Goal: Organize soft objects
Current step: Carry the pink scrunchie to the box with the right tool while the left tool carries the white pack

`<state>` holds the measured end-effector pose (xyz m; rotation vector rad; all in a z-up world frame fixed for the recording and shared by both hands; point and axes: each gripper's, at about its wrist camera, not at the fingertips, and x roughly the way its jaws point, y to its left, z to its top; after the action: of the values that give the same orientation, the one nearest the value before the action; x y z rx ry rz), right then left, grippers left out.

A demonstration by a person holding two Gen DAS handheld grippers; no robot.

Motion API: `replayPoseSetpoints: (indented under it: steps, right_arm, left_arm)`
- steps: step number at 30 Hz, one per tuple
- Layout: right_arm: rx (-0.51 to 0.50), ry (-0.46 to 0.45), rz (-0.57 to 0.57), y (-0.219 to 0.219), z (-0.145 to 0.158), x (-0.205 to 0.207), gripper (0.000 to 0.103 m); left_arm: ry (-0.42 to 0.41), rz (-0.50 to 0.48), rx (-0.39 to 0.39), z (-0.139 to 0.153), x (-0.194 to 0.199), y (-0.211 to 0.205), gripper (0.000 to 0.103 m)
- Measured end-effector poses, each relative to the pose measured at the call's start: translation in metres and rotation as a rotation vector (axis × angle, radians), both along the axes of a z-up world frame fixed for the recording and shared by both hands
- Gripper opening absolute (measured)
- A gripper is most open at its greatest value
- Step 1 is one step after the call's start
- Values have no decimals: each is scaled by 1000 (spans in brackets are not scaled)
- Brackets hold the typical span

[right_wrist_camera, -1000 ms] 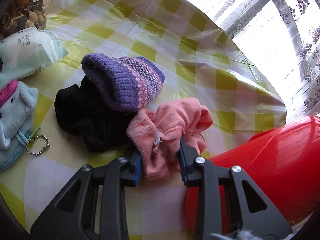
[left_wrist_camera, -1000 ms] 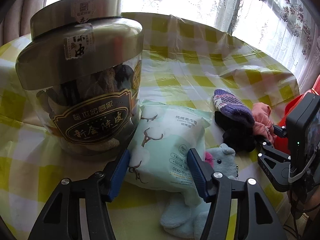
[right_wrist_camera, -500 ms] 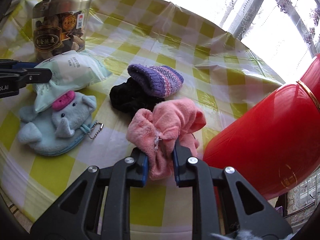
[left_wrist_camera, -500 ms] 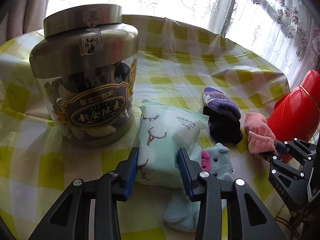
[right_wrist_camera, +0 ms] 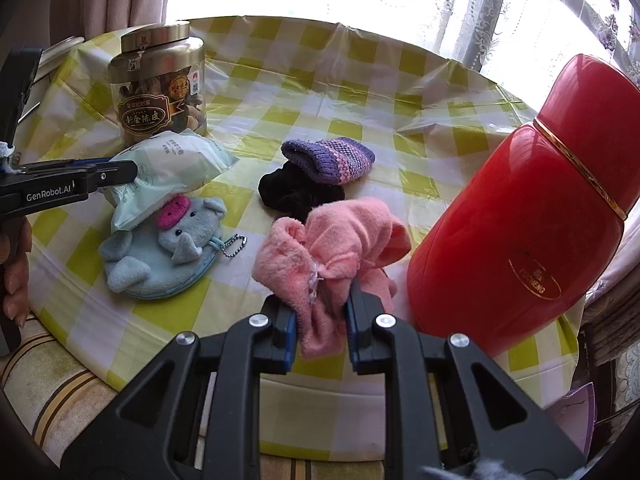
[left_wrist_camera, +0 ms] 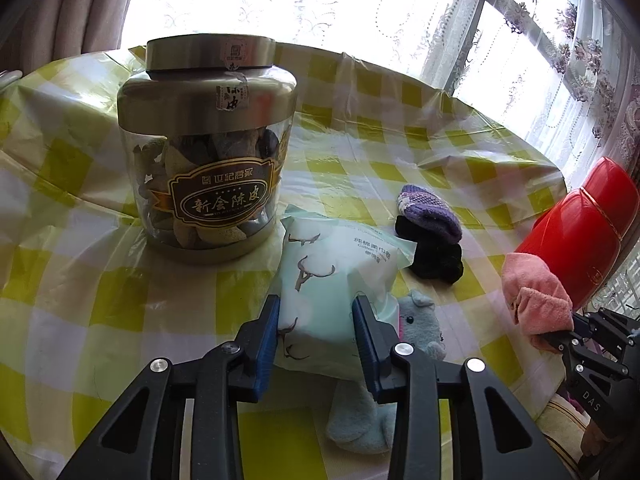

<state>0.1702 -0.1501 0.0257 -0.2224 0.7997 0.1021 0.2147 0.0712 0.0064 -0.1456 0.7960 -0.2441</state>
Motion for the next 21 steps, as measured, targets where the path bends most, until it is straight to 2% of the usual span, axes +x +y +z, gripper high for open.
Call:
replayPoseSetpoints:
  steps: [11, 21]
  right_arm:
    - [111, 18, 16, -23, 14, -32, 23]
    - [160, 20, -27, -62, 28, -70, 23]
  left_arm:
    - [-83, 33, -68, 30, -45, -1, 36]
    - [-95, -67, -117, 43, -77, -42, 36]
